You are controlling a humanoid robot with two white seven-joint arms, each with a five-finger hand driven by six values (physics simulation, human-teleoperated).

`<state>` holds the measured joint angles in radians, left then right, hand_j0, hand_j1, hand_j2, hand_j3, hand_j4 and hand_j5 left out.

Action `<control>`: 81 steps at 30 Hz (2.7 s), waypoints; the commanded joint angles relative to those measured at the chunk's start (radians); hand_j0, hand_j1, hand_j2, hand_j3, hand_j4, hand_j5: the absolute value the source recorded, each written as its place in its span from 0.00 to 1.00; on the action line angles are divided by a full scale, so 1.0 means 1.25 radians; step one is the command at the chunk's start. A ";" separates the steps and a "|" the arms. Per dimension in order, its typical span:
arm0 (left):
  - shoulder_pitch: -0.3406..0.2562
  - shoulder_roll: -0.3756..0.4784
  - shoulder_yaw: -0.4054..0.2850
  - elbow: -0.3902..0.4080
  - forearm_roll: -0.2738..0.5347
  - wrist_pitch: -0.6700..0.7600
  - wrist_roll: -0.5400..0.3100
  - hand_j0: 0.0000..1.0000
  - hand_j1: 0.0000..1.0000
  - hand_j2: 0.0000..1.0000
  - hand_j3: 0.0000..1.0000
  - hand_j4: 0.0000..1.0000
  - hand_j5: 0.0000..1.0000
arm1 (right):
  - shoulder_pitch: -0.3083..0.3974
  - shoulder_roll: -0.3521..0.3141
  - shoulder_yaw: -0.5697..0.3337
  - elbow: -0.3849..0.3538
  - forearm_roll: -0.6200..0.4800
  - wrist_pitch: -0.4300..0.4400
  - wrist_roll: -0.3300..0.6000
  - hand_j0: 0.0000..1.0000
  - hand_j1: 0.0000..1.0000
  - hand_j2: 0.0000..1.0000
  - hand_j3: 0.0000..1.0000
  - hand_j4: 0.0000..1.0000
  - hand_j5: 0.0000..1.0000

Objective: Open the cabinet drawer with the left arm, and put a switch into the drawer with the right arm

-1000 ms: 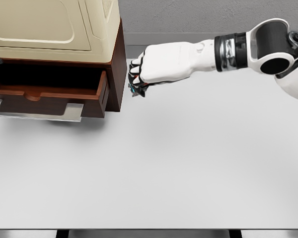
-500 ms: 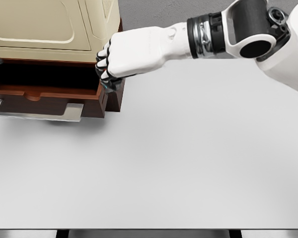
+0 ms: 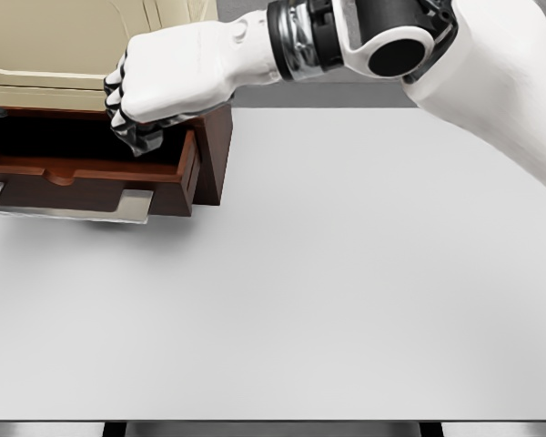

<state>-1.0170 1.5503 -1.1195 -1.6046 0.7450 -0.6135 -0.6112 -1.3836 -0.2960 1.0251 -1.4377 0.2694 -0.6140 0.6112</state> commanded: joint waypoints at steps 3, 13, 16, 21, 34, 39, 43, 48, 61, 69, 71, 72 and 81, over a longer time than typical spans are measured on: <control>0.000 0.000 0.001 0.000 0.007 0.002 0.000 1.00 1.00 1.00 1.00 1.00 1.00 | -0.012 0.060 0.008 0.082 0.002 0.003 0.000 0.42 0.42 0.42 0.42 0.42 0.42; 0.000 0.002 0.001 0.000 0.007 0.002 0.000 1.00 1.00 1.00 1.00 1.00 1.00 | -0.032 0.137 0.034 0.195 0.007 0.003 0.000 0.42 0.42 0.42 0.42 0.42 0.42; 0.000 0.000 0.001 0.000 0.007 0.002 0.000 1.00 1.00 1.00 1.00 1.00 1.00 | -0.038 0.155 0.035 0.221 0.008 0.003 0.000 0.42 0.42 0.42 0.42 0.42 0.42; 0.000 0.002 0.001 0.000 0.007 0.002 0.000 1.00 1.00 1.00 1.00 1.00 1.00 | -0.047 0.185 0.043 0.280 0.023 0.003 0.000 0.42 0.42 0.42 0.42 0.42 0.42; 0.000 0.000 0.001 -0.001 0.005 0.002 0.000 1.00 1.00 1.00 1.00 1.00 1.00 | -0.059 0.227 0.048 0.357 0.040 0.003 0.000 0.42 0.42 0.42 0.42 0.42 0.42; 0.000 0.000 0.001 -0.001 0.005 0.002 0.000 1.00 1.00 1.00 1.00 1.00 1.00 | -0.065 0.234 0.048 0.392 0.045 0.003 0.000 0.42 0.42 0.42 0.42 0.42 0.42; 0.000 0.000 0.001 -0.001 0.005 0.002 0.000 1.00 1.00 1.00 1.00 1.00 1.00 | -0.065 0.237 0.049 0.393 0.047 0.003 0.000 0.43 0.43 0.43 0.43 0.43 0.43; 0.000 0.000 0.001 -0.001 0.005 0.002 0.000 1.00 1.00 1.00 1.00 1.00 1.00 | -0.070 0.237 0.060 0.392 0.083 0.003 0.000 0.72 0.72 0.72 0.72 0.72 0.72; 0.000 -0.022 0.001 -0.035 0.002 0.002 0.000 1.00 1.00 1.00 1.00 1.00 1.00 | -0.072 0.237 0.056 0.301 0.090 0.003 0.000 1.00 1.00 1.00 1.00 1.00 1.00; -0.012 -0.068 0.006 -0.108 0.005 0.002 0.000 1.00 1.00 1.00 1.00 1.00 1.00 | 0.089 -0.185 -0.079 -0.098 0.086 0.003 0.000 1.00 1.00 1.00 1.00 1.00 1.00; -0.015 -0.068 0.008 -0.112 0.009 0.002 0.000 1.00 1.00 1.00 1.00 1.00 1.00 | 0.180 -0.317 -0.197 -0.141 0.081 0.003 0.000 1.00 1.00 1.00 1.00 1.00 1.00; -0.017 -0.072 0.010 -0.118 0.010 0.002 0.000 1.00 1.00 1.00 1.00 1.00 1.00 | 0.251 -0.355 -0.273 -0.137 0.081 0.003 0.000 1.00 1.00 1.00 1.00 1.00 1.00; -0.018 -0.217 0.008 -0.125 0.004 0.025 0.000 1.00 1.00 1.00 1.00 1.00 1.00 | 0.509 -0.460 -0.415 -0.104 0.079 0.003 0.000 1.00 1.00 1.00 1.00 1.00 1.00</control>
<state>-1.0400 1.3036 -1.1108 -1.7599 0.7426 -0.5890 -0.6111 -0.7394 -0.8479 0.5233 -1.5711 0.3751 -0.6143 0.6115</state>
